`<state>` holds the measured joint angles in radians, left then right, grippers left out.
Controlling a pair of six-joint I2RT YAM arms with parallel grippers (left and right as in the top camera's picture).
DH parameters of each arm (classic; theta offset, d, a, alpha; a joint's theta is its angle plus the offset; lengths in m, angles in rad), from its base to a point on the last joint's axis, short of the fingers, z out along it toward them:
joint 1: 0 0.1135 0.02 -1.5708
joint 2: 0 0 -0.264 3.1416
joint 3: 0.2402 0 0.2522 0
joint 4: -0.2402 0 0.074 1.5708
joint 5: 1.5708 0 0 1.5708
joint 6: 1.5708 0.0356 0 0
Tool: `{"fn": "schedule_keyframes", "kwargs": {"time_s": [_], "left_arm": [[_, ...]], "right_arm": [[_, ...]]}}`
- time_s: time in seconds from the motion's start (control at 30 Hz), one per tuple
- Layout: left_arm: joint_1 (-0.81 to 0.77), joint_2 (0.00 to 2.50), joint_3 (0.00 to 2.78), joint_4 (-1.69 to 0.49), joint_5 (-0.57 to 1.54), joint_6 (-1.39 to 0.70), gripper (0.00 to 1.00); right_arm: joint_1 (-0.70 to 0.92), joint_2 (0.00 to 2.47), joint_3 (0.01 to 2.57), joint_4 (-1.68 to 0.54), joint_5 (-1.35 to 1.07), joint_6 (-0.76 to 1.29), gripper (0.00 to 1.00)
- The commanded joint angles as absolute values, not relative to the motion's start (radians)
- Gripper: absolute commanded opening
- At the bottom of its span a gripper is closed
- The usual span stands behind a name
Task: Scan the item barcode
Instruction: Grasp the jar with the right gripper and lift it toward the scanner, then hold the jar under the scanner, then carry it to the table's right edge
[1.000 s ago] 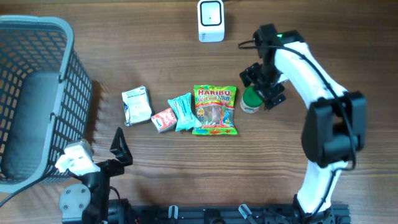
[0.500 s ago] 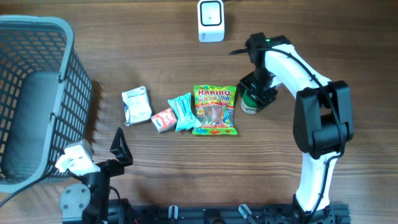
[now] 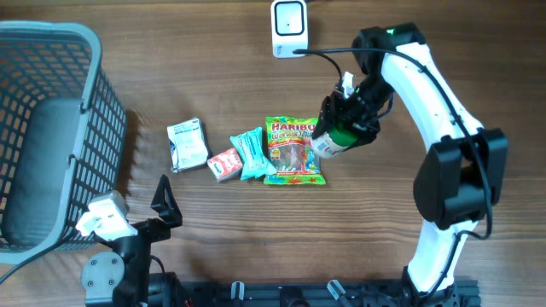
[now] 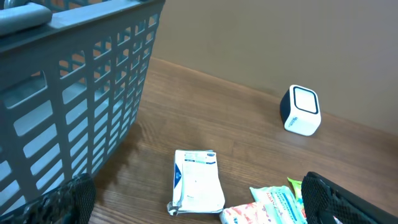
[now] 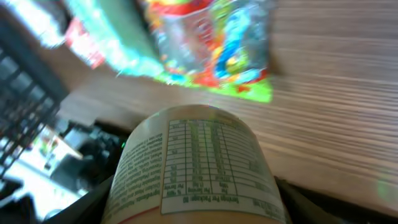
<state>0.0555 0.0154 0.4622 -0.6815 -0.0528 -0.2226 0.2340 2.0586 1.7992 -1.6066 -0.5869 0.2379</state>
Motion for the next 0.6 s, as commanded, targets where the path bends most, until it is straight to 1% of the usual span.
{"fn": "schedule_keyframes", "kwargs": {"time_s": [0.0, 0.2, 0.4, 0.47, 0.57], "left_arm": [[0.063, 0.009, 0.452, -0.678, -0.034, -0.225, 1.0], [0.063, 0.009, 0.452, -0.678, -0.034, -0.225, 1.0], [0.063, 0.009, 0.452, -0.678, -0.034, -0.225, 1.0], [0.063, 0.009, 0.452, -0.678, -0.034, -0.225, 1.0], [0.063, 0.009, 0.452, -0.678, -0.034, -0.225, 1.0]], "right_arm": [[0.234, 2.008, 1.821, -1.61, -0.724, 0.155, 0.64], [0.246, 1.893, 1.821, -1.609, -0.771, 0.161, 0.64], [0.296, 1.704, 1.821, -1.608, -0.762, 0.217, 0.64], [0.33, 1.654, 1.821, -1.608, -0.687, 0.247, 0.64], [0.371, 1.638, 1.821, -1.539, -0.466, 0.354, 0.64]]}}
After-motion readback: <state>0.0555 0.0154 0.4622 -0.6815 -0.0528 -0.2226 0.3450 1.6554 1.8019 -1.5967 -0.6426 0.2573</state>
